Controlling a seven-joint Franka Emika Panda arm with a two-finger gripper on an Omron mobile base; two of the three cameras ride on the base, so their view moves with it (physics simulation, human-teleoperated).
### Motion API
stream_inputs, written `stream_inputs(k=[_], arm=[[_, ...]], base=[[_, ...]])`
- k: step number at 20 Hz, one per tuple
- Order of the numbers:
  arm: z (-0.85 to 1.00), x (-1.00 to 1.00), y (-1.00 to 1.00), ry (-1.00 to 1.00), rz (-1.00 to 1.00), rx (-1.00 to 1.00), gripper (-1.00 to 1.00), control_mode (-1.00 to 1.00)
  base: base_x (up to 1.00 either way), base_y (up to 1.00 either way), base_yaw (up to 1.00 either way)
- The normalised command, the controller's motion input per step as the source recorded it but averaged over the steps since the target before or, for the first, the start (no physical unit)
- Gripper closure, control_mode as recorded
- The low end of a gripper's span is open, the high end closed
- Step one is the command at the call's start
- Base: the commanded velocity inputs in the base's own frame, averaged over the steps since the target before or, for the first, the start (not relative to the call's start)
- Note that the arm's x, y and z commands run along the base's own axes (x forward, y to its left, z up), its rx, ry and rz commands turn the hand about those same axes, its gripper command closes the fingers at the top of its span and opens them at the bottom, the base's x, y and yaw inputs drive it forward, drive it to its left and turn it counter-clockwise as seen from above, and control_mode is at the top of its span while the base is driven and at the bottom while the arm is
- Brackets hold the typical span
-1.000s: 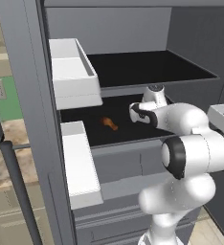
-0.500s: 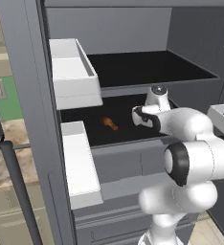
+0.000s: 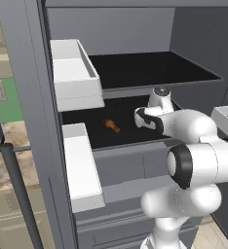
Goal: Open the fridge, remove the banana, squash, and chicken drumstick, and place them on any counter.
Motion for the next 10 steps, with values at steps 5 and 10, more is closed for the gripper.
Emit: stream_inputs(k=[5,10], arm=[[0.14,-0.78,0.00,-0.14,0.05,0.00,1.00,-1.00],[0.43,-1.00,0.00,-0.20,0.12,0.00,1.00,-1.00]], base=[[0.00,0.00,0.00],[0.00,0.00,0.00]])
